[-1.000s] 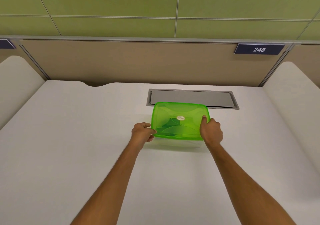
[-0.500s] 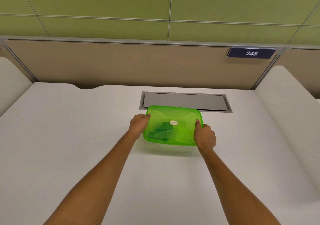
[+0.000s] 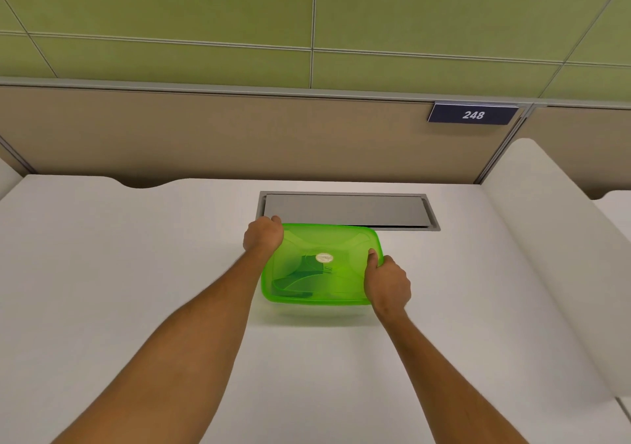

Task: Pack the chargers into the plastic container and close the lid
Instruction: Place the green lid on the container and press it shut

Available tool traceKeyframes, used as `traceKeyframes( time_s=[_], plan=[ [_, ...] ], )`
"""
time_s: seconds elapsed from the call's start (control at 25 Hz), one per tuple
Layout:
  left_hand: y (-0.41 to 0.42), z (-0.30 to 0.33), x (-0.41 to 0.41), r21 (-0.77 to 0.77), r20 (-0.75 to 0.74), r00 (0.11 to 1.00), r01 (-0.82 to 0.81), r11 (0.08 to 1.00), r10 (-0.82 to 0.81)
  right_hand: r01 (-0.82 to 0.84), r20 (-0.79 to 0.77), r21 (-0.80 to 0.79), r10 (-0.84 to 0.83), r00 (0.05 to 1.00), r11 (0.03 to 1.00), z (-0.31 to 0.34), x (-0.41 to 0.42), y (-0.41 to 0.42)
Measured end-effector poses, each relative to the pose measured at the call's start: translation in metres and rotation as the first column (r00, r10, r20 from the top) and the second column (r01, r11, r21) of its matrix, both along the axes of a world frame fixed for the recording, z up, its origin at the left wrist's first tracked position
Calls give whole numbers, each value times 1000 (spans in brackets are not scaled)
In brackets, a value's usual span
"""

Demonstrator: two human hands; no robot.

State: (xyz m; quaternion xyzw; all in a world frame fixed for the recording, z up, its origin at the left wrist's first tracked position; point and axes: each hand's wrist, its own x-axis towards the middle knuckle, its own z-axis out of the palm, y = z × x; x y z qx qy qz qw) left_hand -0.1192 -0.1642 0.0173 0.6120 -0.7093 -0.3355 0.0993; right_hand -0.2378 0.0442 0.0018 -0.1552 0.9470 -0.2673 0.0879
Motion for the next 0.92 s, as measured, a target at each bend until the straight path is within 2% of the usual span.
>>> traceKeyframes(
  time_s=[0.2, 0.6, 0.8, 0.92],
  plan=[
    [-2, -5, -3, -84, -10, 1000, 18, 996, -19, -4, -10, 12, 4, 1000, 1000, 0, -1, -1],
    [-8, -11, -2, -64, -62, 998, -2, 998, -2, -7, -22, 31, 8, 1000, 999, -2, -3, -3],
    [0, -8, 2, -114, -116, 991, -73, 991, 59, 29, 25, 15, -30, 999, 999, -5, -4, -4],
    [9, -4, 9, -62, -80, 995, -61, 996, 56, 46, 50, 5, -47, 998, 999, -6, -5, -4]
  ],
)
